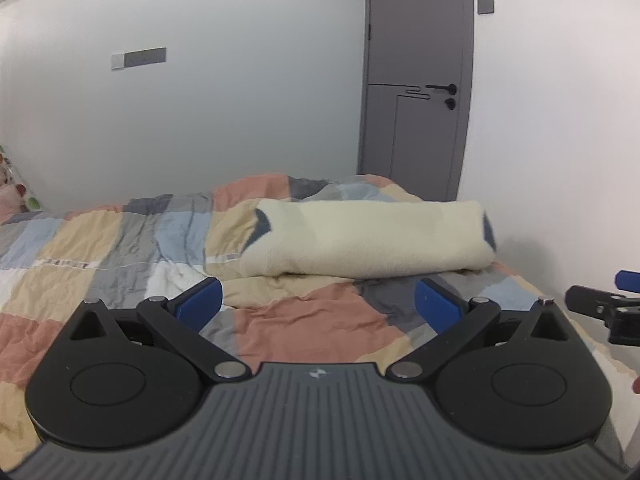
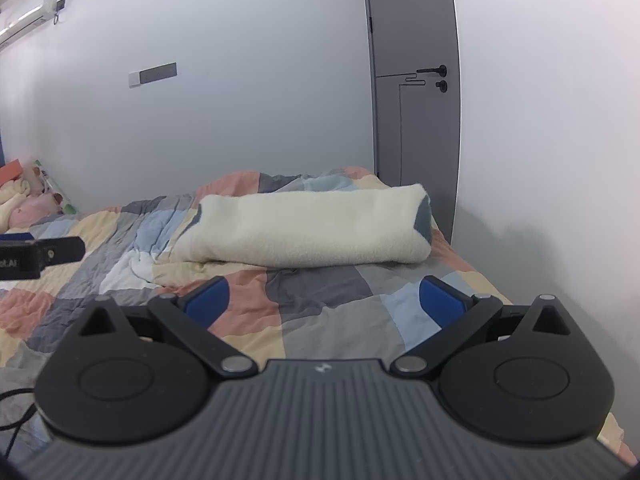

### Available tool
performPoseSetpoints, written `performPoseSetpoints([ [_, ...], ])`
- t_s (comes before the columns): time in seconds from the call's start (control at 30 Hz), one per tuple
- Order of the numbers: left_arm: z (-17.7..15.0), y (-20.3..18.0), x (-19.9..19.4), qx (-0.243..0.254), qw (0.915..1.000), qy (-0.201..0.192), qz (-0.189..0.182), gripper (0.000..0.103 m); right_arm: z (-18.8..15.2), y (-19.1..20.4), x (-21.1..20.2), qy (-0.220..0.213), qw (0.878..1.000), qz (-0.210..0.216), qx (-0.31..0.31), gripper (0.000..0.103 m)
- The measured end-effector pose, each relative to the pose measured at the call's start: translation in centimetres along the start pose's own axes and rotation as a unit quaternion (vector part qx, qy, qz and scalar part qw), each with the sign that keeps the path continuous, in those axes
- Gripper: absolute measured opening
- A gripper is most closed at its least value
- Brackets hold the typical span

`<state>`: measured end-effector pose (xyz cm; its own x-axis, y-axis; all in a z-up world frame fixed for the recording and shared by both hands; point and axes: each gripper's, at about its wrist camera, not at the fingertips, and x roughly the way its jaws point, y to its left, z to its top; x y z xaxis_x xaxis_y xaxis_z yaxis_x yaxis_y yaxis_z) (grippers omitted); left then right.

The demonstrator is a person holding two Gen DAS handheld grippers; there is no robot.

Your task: Fold large clothes

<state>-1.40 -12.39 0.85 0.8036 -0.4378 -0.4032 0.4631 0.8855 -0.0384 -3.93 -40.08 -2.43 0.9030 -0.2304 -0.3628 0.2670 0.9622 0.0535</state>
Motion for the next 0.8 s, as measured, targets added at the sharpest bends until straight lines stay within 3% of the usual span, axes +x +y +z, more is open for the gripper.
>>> performPoseSetpoints([
  [0.8, -0.02, -0.18, 0.27, 0.005, 0.9999, 0.007, 0.014, 0.103, 0.04, 1.01, -0.61, 0.001, 1.000, -0.017, -0.013, 0.103],
])
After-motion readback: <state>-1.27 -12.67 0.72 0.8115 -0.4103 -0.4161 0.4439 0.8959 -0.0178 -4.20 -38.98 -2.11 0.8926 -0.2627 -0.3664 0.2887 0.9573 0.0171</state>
